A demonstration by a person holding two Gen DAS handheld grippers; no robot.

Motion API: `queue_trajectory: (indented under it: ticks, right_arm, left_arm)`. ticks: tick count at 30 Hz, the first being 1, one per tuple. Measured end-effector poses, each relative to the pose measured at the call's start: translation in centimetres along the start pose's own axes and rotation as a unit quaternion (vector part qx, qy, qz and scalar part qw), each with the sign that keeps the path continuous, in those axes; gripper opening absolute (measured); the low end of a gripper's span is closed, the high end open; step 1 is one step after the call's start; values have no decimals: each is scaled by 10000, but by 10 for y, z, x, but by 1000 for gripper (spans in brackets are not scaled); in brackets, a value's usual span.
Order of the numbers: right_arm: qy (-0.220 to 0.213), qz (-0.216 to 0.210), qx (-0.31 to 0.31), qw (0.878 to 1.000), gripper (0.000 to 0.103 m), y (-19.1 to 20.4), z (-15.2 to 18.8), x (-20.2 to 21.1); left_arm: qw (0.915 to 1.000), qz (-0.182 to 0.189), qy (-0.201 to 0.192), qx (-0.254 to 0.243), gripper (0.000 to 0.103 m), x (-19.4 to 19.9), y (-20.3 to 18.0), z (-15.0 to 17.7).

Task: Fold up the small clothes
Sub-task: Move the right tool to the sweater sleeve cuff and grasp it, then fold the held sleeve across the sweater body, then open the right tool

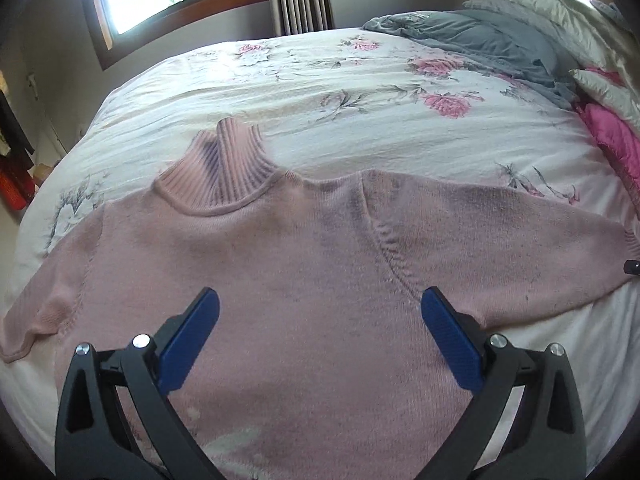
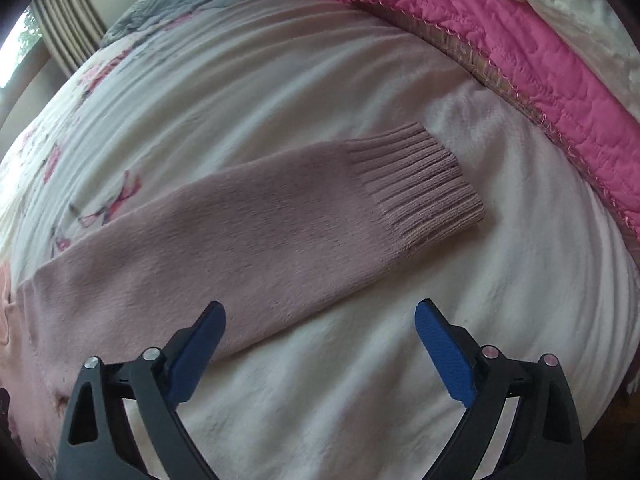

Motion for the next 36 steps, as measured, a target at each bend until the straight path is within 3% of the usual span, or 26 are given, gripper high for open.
queue_trajectory:
  ticks: [8,11,13,16,20,24,28,36]
  right_arm:
    - [229,-482,-541,9971,86,-13,-19,-31]
    - [134,-329,-507,9981,73,-16,-28,-33]
    - [24,-205,-472,9987,42,-17,-33,-31]
    - [-118,-281,-418,9987,15,-19,-36,-24]
    - [-608,-586,-211,9962,12,-5,-34,1]
    - [-941,-1101,210,9892,11,34,-21,34]
    - [-1112,-1268,894,9816,11,96,-2,61]
    - [-1038,-2119,1828,9544,11,221,72,97]
  left_arm:
    - [9999,-84,122,19,100,-31,-3,-11]
    - [9997,-171,151,0,100,-39,7,-9]
    - [9995,-220,197,56,100,-44,17,-9]
    - [9992,-260,234,167,100,-49,31,-9]
    - [9989,-285,271,249,100,-51,48,-3]
    - [9986,-281,295,335,100,-47,64,5]
    - [9981,-344,286,414,100,-41,83,12]
    - [9976,-172,350,574,100,-27,103,19]
Point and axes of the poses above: each gripper's, at about its wrist camera, not at the fingertips, and x roughly against the way its jaws point, y to its left, z to its underside, the point moved 7 cm from there along -x, roughly the way its jaws point, and after that the axes turned 5 degrees about z, right-handed, at the moved point
